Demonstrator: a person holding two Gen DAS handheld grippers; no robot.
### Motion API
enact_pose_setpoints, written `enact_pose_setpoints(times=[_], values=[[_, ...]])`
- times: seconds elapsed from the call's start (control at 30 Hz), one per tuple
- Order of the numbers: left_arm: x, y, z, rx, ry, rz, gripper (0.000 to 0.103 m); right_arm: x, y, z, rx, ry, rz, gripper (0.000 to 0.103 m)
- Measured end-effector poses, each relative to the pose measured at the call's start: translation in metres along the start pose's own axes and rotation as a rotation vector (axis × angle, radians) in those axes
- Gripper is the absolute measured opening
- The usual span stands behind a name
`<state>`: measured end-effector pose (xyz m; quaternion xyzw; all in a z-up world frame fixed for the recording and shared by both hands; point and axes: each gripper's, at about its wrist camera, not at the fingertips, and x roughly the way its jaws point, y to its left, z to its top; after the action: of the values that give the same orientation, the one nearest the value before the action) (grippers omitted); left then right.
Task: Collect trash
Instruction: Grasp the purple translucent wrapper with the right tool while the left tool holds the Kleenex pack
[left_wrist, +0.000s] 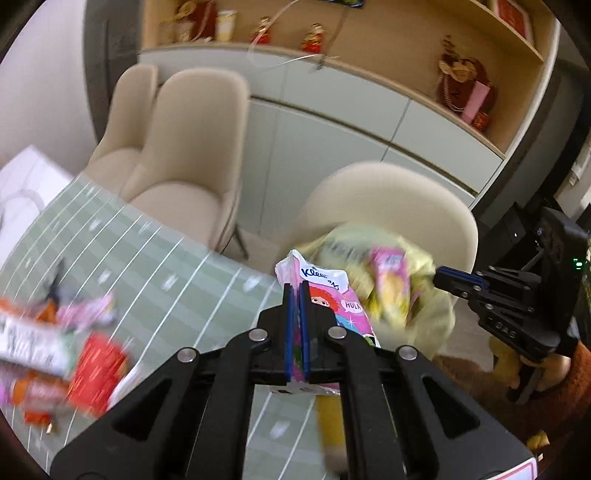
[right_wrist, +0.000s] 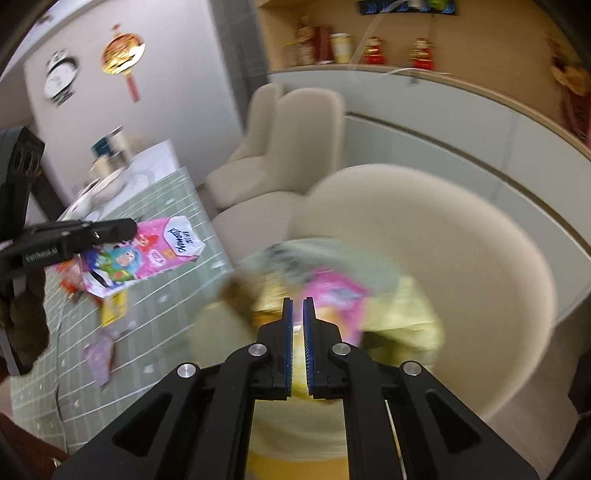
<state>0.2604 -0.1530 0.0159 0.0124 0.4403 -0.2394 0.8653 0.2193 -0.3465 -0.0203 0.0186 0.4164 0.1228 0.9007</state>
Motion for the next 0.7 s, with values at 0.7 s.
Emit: enact_pose_setpoints(times=[0.7], values=[[-0.062, 0.159, -0.163, -0.259, 0.124, 0.176, 0.003, 0.09, 0.168, -0.046, 0.018, 0.196, -0.045, 0.007]])
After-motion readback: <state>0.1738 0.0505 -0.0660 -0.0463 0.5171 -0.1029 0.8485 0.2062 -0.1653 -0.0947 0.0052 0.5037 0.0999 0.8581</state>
